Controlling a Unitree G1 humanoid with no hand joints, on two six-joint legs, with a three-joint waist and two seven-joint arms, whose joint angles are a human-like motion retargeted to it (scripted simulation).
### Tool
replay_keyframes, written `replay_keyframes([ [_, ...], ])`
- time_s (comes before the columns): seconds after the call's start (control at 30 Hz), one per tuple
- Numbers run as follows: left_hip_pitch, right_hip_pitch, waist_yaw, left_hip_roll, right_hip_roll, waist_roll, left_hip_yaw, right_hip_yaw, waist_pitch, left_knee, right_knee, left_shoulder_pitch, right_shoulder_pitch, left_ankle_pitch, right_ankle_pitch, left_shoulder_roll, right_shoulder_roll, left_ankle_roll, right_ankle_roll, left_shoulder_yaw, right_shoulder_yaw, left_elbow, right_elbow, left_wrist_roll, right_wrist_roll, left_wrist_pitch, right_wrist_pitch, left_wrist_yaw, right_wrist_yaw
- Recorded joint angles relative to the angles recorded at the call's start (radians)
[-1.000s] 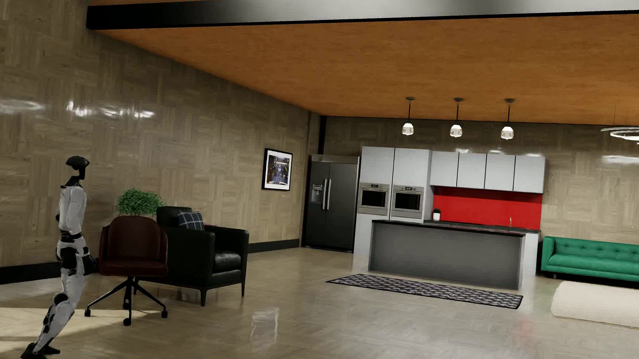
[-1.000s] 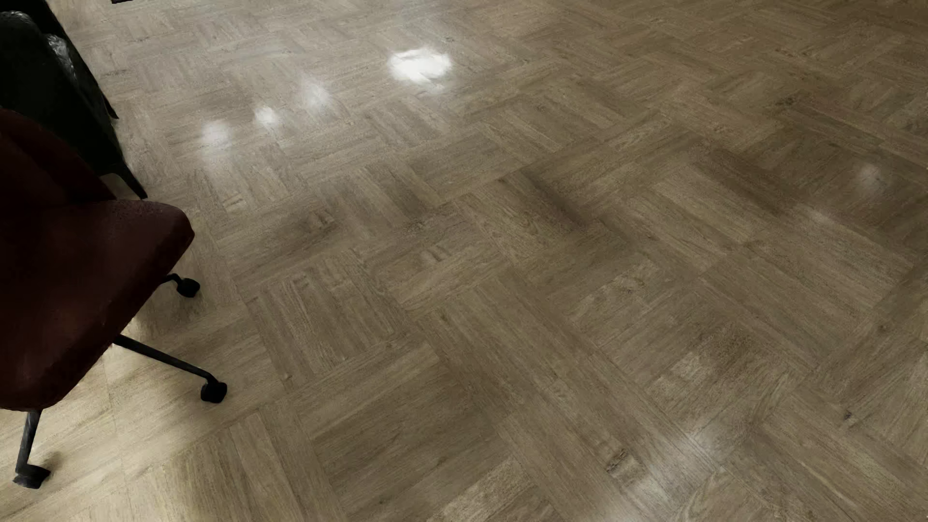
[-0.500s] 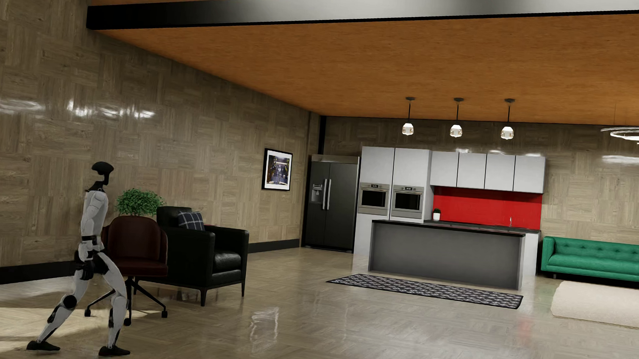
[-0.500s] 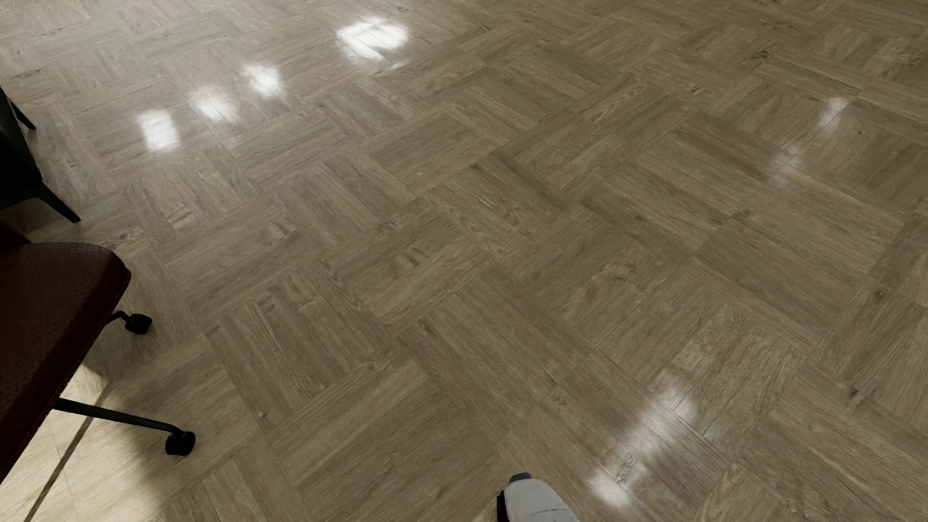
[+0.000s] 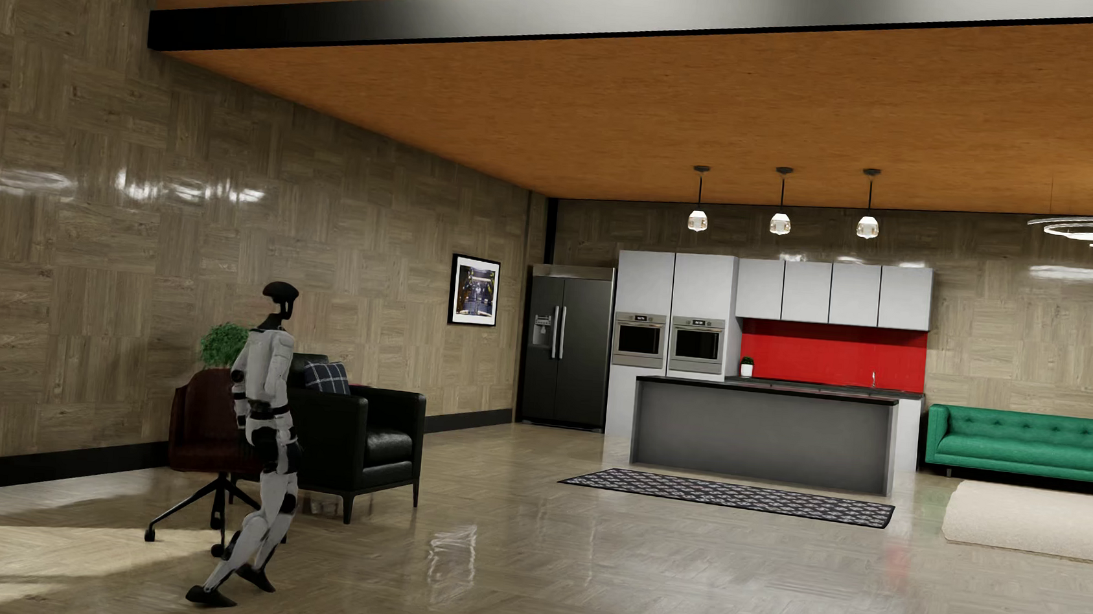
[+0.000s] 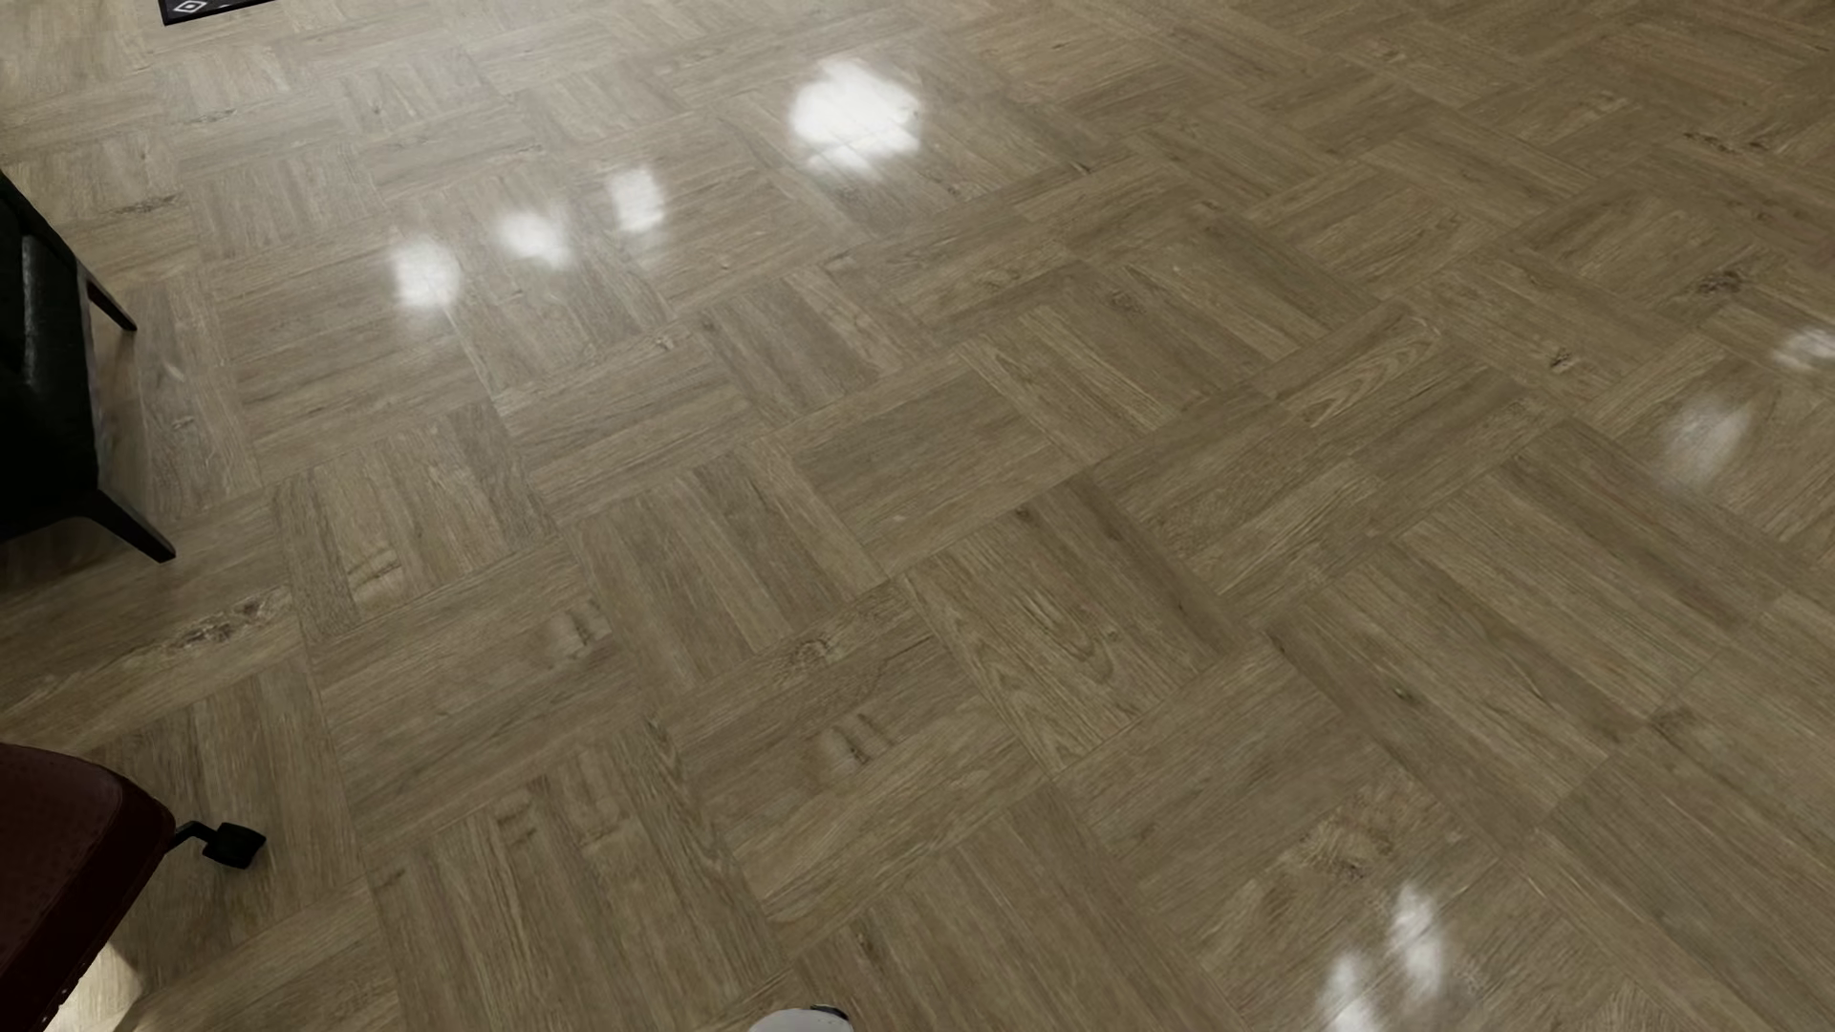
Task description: Walk to the counter
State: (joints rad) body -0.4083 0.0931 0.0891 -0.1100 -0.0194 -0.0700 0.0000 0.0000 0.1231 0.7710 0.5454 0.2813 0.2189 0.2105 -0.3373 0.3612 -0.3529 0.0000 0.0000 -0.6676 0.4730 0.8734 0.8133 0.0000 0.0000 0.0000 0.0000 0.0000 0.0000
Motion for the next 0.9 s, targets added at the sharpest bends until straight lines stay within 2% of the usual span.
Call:
replay_keyframes([
  [0.03,-0.035,0.073,0.037,-0.003,-0.001,-0.001,0.000,0.000,-0.004,-0.200,-0.047,0.012,-0.019,-0.051,-0.013,0.000,-0.013,0.000,0.000,0.017,-0.006,-0.002,-0.031,0.000,0.000,0.000,0.000,0.000,0.000],
  [0.07,-0.060,0.120,0.054,0.002,-0.004,0.001,0.000,0.000,-0.017,-0.284,-0.055,0.023,-0.041,-0.255,-0.031,0.003,-0.023,0.000,0.000,0.006,-0.010,-0.007,-0.048,0.000,0.000,0.000,0.000,0.000,0.000],
  [0.1,-0.084,0.160,0.072,0.006,-0.009,0.000,0.000,0.000,-0.028,-0.326,-0.055,0.032,-0.060,-0.408,-0.046,0.003,-0.030,0.000,0.000,-0.003,-0.018,-0.001,-0.055,0.000,0.000,0.000,0.000,0.000,0.000],
  [0.13,-0.104,0.190,0.098,0.007,-0.016,-0.005,0.000,0.000,-0.029,-0.320,-0.041,0.036,-0.070,-0.409,-0.047,0.004,-0.030,0.000,0.000,-0.013,-0.033,0.007,-0.051,0.000,0.000,0.000,0.000,0.000,0.000],
  [0.17,-0.139,0.228,0.123,0.006,-0.022,-0.009,0.000,0.000,-0.030,-0.285,-0.029,0.043,-0.073,-0.213,-0.045,0.008,-0.028,0.000,0.000,-0.016,-0.054,0.008,-0.046,0.000,0.000,0.000,0.000,0.000,0.000],
  [0.2,-0.162,0.212,0.124,-0.016,-0.048,-0.035,0.000,0.000,-0.037,-0.210,0.047,0.040,-0.059,-0.048,0.074,0.005,-0.012,0.000,0.000,-0.026,-0.067,0.021,-0.026,0.000,0.000,0.000,0.000,0.000,0.000],
  [0.23,-0.157,0.188,0.112,-0.042,-0.075,-0.057,0.000,0.000,-0.038,-0.142,0.160,0.035,-0.043,0.050,0.220,0.003,0.003,0.000,0.000,-0.036,-0.069,0.038,-0.002,0.000,0.000,0.000,0.000,0.000,0.000],
  [0.27,-0.119,0.121,0.083,-0.073,-0.096,-0.067,0.000,0.000,-0.040,-0.101,0.335,0.024,-0.024,0.057,0.376,0.001,0.012,0.000,0.000,-0.043,-0.055,0.053,0.025,0.000,0.000,0.000,0.000,0.000,0.000],
  [0.3,-0.064,0.013,0.047,-0.103,-0.115,-0.071,0.000,0.000,-0.043,-0.093,0.537,0.012,-0.010,0.026,0.431,0.000,0.012,0.000,0.000,-0.034,-0.029,0.048,0.043,0.000,0.000,0.000,0.000,0.000,0.000],
  [0.37,0.131,-0.178,-0.050,-0.126,-0.126,-0.058,0.000,0.000,-0.015,-0.160,0.797,-0.030,0.009,-0.103,0.231,-0.003,0.012,0.000,0.000,0.002,0.006,0.032,0.050,0.000,0.000,0.000,0.000,0.000,0.000],
  [0.4,0.226,-0.269,-0.109,-0.118,-0.113,-0.037,0.000,0.000,-0.009,-0.199,0.806,-0.062,0.021,-0.180,0.143,-0.001,0.011,0.000,0.000,0.014,0.015,0.022,0.056,0.000,0.000,0.000,0.000,0.000,0.000],
  [0.47,0.414,-0.404,-0.225,-0.095,-0.104,-0.004,0.000,0.000,-0.007,-0.287,0.620,-0.113,0.062,-0.343,0.090,0.025,0.002,0.000,0.000,0.025,0.018,-0.048,0.048,0.000,0.000,0.000,0.000,0.000,0.000],
  [0.53,0.572,-0.487,-0.288,-0.066,-0.104,0.014,0.000,0.000,-0.016,-0.356,0.296,-0.171,0.092,-0.503,0.155,0.042,-0.003,0.000,0.000,0.076,0.004,-0.095,0.053,0.000,0.000,0.000,0.000,0.000,0.000],
  [0.6,0.662,-0.533,-0.324,-0.053,-0.112,0.019,0.000,0.000,-0.050,-0.367,0.002,-0.225,0.101,-0.585,0.246,0.054,0.000,0.000,0.000,0.122,0.006,-0.115,0.087,0.000,0.000,0.000,0.000,0.000,0.000],
  [0.67,0.727,-0.561,-0.356,-0.027,-0.100,0.032,0.000,0.000,-0.058,-0.325,0.000,-0.233,0.105,-0.524,0.224,0.060,0.003,0.000,0.000,0.148,0.010,-0.141,0.120,0.000,0.000,0.000,0.000,0.000,0.000],
  [0.7,0.750,-0.559,-0.372,0.000,-0.079,0.044,0.000,0.000,-0.061,-0.258,0.074,-0.210,0.110,-0.444,0.228,0.052,0.002,0.000,0.000,0.164,0.017,-0.149,0.140,0.000,0.000,0.000,0.000,0.000,0.000],
  [0.77,0.665,-0.540,-0.372,0.056,-0.031,0.076,0.000,0.000,-0.079,0.052,0.218,-0.153,0.116,-0.183,0.238,0.006,0.011,0.000,0.000,0.192,0.011,-0.104,0.192,0.000,0.000,0.000,0.000,0.000,0.000],
  [0.8,0.573,-0.484,-0.347,0.072,-0.002,0.083,0.000,0.000,-0.067,0.279,0.245,-0.133,0.112,-0.108,0.193,-0.008,0.017,0.000,0.000,0.168,-0.001,-0.077,0.204,0.000,0.000,0.000,0.000,0.000,0.000],
  [0.83,0.449,-0.398,-0.321,0.094,0.026,0.097,0.000,0.000,-0.047,0.553,0.228,-0.125,0.102,-0.123,0.146,-0.016,0.019,0.000,0.000,0.137,0.008,-0.062,0.205,0.000,0.000,0.000,0.000,0.000,0.000],
  [0.9,0.242,-0.237,-0.197,0.061,0.009,0.063,0.000,0.000,-0.032,0.543,0.135,-0.105,0.071,-0.079,0.130,-0.026,0.008,0.000,0.000,0.051,0.022,-0.018,0.160,0.000,0.000,0.000,0.000,0.000,0.000],
])
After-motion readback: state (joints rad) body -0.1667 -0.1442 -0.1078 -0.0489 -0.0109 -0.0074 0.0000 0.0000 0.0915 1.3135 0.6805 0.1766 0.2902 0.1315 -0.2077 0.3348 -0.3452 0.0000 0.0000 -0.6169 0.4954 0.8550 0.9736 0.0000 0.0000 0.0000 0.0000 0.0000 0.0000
